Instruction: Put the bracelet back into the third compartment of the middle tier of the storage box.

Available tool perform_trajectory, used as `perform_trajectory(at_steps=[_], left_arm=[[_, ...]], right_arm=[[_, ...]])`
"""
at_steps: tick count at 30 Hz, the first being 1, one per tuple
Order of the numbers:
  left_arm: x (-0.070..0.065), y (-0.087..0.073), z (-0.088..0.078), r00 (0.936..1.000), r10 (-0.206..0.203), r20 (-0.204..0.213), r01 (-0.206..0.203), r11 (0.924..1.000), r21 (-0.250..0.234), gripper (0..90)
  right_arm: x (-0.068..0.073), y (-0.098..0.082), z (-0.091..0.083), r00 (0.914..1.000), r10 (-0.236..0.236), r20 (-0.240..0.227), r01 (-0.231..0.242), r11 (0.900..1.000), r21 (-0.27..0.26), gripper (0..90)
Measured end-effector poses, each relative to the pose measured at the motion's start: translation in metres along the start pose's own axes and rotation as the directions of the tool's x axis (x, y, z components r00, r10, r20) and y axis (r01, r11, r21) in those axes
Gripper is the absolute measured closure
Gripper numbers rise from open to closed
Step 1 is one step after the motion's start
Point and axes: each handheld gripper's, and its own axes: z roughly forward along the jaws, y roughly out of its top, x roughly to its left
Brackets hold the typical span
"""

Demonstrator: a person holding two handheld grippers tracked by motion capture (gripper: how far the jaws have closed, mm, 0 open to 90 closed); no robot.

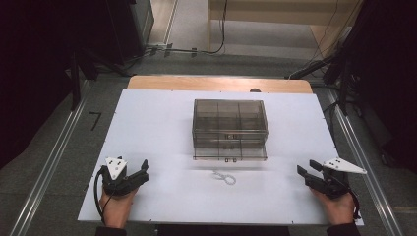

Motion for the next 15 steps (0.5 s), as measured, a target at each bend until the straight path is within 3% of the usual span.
perform_trajectory(at_steps=[15], left_arm=[[0.0010,-0.0002,-0.0004,1.0000,-0.005,-0.003,0.005,1.0000,-0.003,15.6]], right_arm=[[0.0074,0.0016,0.0010,0.9993,-0.023,-0.028,0.023,1.000,-0.007,42.0]])
